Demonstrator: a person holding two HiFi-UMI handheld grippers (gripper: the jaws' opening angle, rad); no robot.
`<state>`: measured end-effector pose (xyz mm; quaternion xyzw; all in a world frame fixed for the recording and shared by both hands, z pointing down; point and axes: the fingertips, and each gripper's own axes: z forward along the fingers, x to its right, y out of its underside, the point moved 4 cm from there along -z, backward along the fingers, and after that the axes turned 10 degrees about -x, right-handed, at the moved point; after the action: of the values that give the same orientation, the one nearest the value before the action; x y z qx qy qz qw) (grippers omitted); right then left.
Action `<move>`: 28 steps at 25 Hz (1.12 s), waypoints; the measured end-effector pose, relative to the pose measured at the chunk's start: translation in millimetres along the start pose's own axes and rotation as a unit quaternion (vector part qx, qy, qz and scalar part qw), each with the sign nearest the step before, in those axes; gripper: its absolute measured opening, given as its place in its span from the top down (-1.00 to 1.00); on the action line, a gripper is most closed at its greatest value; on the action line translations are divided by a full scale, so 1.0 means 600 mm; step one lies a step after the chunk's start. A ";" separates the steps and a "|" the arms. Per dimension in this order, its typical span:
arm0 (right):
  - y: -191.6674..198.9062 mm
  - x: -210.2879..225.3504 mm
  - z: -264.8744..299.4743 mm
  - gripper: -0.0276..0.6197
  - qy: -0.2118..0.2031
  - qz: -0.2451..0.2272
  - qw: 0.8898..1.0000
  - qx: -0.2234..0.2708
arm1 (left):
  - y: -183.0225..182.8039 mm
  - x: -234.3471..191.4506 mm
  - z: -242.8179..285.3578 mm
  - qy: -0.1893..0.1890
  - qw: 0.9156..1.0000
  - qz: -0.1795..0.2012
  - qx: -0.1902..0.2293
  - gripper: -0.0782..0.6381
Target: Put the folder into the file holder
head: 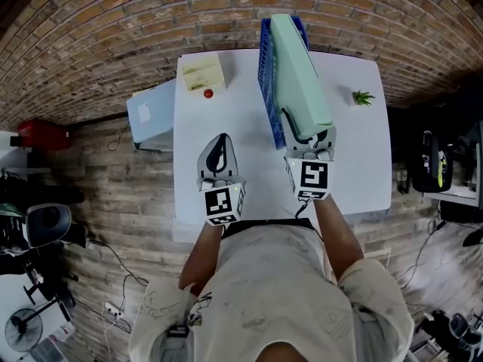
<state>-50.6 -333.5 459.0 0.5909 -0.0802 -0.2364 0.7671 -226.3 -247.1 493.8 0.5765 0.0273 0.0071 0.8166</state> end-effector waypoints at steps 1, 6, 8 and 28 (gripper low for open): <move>-0.010 0.003 -0.005 0.02 0.002 -0.001 1.000 0.007 | -0.002 0.000 -0.002 0.001 1.000 0.001 0.002 0.74; -0.075 0.016 -0.041 -0.03 0.016 -0.003 0.998 0.057 | -0.015 0.005 -0.012 0.010 1.000 0.007 0.015 0.74; -0.100 0.018 -0.059 -0.04 0.017 -0.016 0.997 0.076 | -0.020 0.008 -0.018 0.013 1.000 0.010 0.021 0.74; -0.228 0.093 -0.263 -0.06 0.092 0.001 0.972 0.218 | -0.062 0.044 -0.059 0.041 0.996 0.042 0.067 0.74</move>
<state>25.2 -247.9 275.2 0.7630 -0.0595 -0.1568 0.6243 -202.6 -225.3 445.8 0.6295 0.0370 0.0627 0.7736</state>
